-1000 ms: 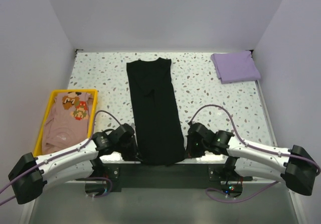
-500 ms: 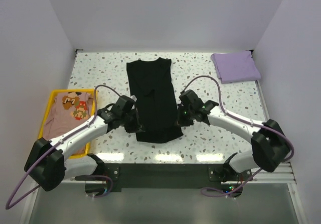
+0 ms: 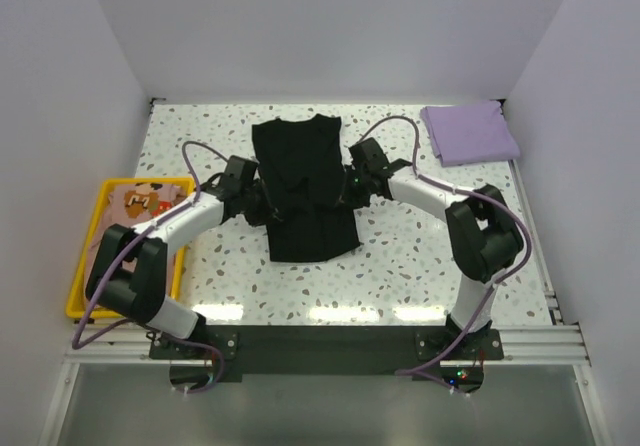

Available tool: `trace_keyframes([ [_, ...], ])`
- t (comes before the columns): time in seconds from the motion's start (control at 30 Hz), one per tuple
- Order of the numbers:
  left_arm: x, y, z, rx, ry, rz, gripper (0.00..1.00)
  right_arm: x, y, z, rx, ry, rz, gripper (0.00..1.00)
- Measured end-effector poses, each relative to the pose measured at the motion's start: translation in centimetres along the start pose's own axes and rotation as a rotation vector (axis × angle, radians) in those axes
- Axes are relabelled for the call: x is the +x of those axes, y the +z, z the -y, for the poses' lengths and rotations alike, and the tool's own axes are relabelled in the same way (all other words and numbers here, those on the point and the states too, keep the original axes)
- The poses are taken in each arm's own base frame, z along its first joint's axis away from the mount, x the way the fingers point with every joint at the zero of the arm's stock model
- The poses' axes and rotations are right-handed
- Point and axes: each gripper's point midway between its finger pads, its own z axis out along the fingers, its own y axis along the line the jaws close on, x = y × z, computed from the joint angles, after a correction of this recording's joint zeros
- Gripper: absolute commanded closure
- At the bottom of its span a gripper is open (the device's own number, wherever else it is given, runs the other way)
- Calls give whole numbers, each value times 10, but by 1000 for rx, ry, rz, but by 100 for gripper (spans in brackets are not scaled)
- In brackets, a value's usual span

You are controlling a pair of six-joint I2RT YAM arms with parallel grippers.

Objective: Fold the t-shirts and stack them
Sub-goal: Fold the tshirt

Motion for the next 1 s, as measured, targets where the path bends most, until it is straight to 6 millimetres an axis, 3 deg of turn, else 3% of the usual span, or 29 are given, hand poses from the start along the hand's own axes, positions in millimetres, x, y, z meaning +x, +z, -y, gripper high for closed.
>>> trace_keyframes([
  [0.27,-36,15,-3,-14,-41,45,100,-40,14,5,-12,36,29,100],
  [0.47,-52,15,3,-2,-42,70,100,-49,13,10,-20,47,36,100],
  [0.7,-65,22,-9,-28,-65,81,100,-73,11,0,-63,45,70,100],
  [1.0,-82,34,-20,-50,-79,88,99,-80,36,12,-68,66,54,100],
])
